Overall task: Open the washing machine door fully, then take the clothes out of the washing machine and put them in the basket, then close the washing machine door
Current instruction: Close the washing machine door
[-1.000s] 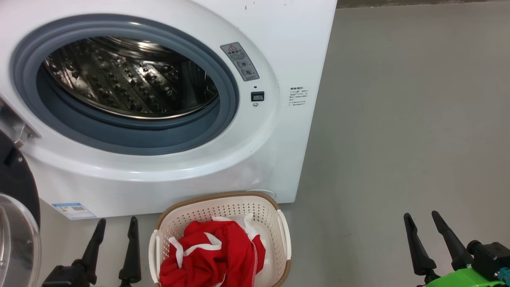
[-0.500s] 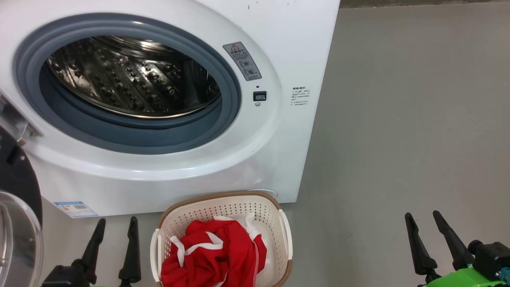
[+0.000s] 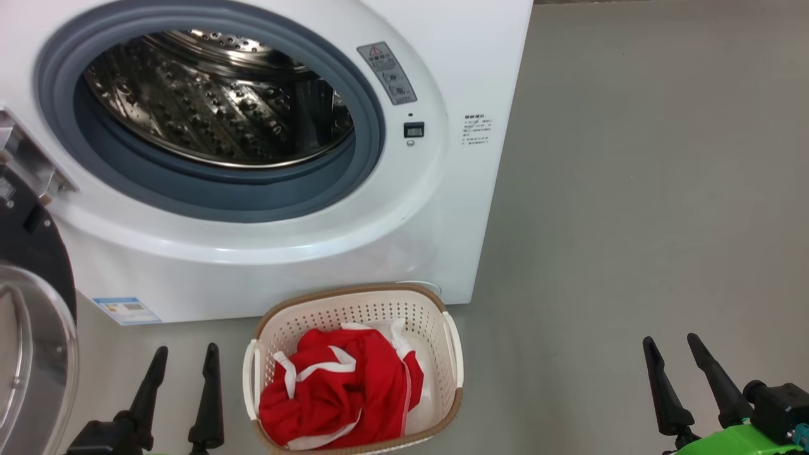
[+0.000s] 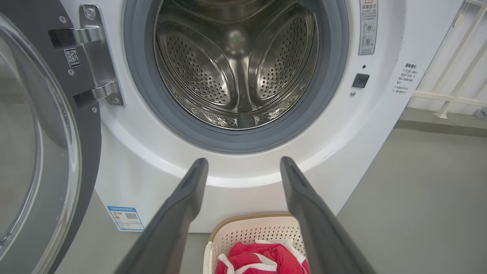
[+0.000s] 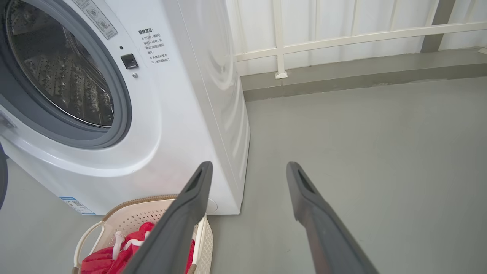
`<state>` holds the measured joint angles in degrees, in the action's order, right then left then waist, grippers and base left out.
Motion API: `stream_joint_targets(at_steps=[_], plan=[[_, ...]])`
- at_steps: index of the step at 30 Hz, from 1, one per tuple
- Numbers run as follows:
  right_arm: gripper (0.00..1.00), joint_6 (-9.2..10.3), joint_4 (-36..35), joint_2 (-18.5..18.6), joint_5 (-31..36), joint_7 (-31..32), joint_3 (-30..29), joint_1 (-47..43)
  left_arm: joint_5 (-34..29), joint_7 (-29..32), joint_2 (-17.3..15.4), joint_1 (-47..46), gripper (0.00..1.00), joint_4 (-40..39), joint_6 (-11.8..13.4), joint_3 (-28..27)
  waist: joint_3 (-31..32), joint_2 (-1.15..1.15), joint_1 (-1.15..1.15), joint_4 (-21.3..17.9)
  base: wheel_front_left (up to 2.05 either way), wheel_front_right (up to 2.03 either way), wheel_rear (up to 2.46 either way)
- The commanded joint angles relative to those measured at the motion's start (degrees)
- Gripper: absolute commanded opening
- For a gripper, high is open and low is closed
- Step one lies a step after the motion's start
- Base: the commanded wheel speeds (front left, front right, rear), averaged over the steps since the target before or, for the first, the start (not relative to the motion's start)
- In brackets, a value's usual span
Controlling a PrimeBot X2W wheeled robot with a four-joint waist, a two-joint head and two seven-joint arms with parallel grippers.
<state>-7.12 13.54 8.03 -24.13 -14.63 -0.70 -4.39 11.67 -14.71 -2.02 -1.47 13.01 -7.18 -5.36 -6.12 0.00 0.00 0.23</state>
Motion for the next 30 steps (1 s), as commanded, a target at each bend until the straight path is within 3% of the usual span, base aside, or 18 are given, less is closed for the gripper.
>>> stream_joint_targets(at_steps=[1,17,30], plan=[[1.0,-0.36,-1.43,1.2,0.26,-0.37,1.16,1.31,0.17,-0.29,-0.86,-1.41,1.0,-1.73,-0.31,-1.75,-0.05,0.0,0.0,0.04,-1.02,1.02,0.0],[1.0,-0.36,-1.55,1.36,0.28,-0.37,1.15,1.45,0.69,-0.29,-0.86,-1.63,1.0,-1.88,-0.31,-2.05,-0.55,0.0,0.0,0.41,-0.94,0.94,0.0],[1.0,-0.36,-1.64,1.53,0.39,-0.37,0.87,1.64,1.18,-0.29,-0.86,-2.02,1.0,-2.17,-0.31,-1.87,-0.77,0.0,0.0,0.93,-0.11,0.11,0.0]])
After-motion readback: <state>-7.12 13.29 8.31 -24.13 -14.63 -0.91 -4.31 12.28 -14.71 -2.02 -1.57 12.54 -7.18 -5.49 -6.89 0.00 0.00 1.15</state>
